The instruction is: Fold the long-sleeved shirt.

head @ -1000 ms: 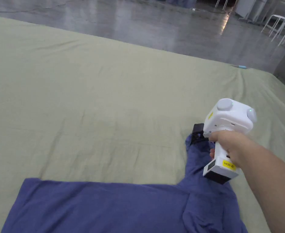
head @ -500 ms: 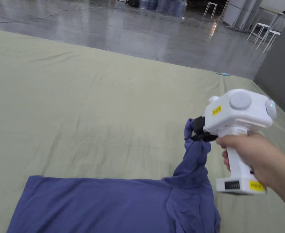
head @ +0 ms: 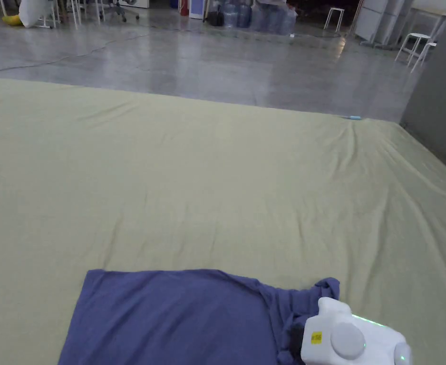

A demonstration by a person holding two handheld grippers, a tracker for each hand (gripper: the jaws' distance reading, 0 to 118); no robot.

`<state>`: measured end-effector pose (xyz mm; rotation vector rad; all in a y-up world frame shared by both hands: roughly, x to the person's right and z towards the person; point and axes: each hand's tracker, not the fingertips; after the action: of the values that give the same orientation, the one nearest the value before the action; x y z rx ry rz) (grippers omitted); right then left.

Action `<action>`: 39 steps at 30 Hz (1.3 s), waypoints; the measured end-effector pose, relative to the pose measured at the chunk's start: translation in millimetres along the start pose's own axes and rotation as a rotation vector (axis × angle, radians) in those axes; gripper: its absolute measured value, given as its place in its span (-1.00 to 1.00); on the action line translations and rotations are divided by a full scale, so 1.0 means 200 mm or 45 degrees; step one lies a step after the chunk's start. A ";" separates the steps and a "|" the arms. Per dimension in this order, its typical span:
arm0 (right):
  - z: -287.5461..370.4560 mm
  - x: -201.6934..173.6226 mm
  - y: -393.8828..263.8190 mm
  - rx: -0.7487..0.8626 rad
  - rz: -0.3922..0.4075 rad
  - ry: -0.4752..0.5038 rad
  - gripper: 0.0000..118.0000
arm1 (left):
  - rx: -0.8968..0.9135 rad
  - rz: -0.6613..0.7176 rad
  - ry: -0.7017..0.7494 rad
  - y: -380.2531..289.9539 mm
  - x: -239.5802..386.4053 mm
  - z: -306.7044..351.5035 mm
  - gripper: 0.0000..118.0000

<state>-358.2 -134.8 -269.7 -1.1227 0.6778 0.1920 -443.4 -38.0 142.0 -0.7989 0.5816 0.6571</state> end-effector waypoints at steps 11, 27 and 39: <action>0.22 0.05 0.05 0.011 0.109 0.120 0.72 | 0.028 0.029 -0.036 -0.05 0.02 0.11 -1.00; 0.93 0.18 -0.71 0.094 0.256 0.226 -1.00 | -0.042 -0.006 -0.051 -0.14 0.07 0.09 -1.00; 0.89 0.19 -0.53 0.111 0.170 0.323 -1.00 | -0.009 -0.026 0.092 0.63 -0.14 -0.42 0.91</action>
<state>-207.1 -33.1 -165.5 -1.0282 0.9793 0.1330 -571.9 -47.3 56.1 -0.8366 0.6363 0.6141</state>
